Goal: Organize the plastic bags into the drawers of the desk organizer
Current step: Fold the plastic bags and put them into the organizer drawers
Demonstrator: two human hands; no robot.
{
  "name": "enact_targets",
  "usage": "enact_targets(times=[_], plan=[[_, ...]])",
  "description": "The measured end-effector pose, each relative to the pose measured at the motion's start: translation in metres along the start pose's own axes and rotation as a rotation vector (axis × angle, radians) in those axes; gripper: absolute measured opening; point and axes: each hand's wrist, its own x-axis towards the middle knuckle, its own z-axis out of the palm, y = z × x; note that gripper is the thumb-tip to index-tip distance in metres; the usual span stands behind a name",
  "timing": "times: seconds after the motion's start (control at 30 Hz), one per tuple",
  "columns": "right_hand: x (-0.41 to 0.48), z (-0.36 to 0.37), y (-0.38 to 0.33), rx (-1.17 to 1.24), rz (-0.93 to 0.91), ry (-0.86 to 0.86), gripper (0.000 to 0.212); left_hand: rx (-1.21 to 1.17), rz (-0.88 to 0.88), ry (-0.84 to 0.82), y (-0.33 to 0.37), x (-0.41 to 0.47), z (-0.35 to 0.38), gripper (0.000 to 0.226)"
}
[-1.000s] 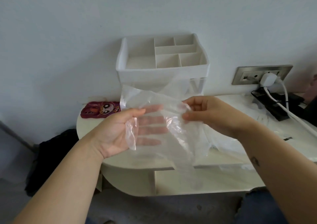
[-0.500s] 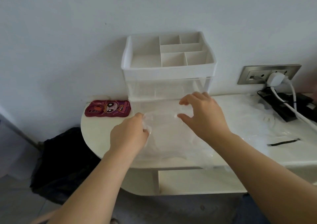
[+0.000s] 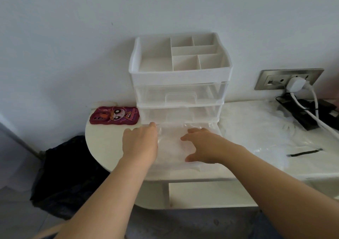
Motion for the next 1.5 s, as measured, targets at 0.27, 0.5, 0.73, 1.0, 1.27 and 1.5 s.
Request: enact_targets(times=[0.27,0.5,0.73,1.0,1.27,1.5], plan=[[0.006,-0.003,0.001,-0.031,0.011,-0.039,0.073,-0.224,0.115,0.193,0.018,-0.010,-0.018,0.029],[-0.002,-0.021,-0.006,-0.039,-0.018,0.113,0.043,-0.302,0.100,-0.389,0.033,0.001,0.008,0.037],[0.002,-0.013,-0.014,-0.044,-0.088,0.207,0.026,-0.399,0.096,-0.385,0.035,0.008,0.010,0.035],[0.002,-0.007,-0.004,-0.202,0.021,0.047,0.038,-0.343,0.080,-0.411,0.027,0.006,0.014,0.061],[-0.009,-0.019,-0.019,-0.324,-0.068,0.351,0.022,-0.133,0.111,-0.553,0.032,0.015,0.012,0.073],[0.006,-0.003,0.001,-0.131,0.059,-0.041,0.050,-0.227,0.140,-0.533,0.026,0.018,0.020,0.075]])
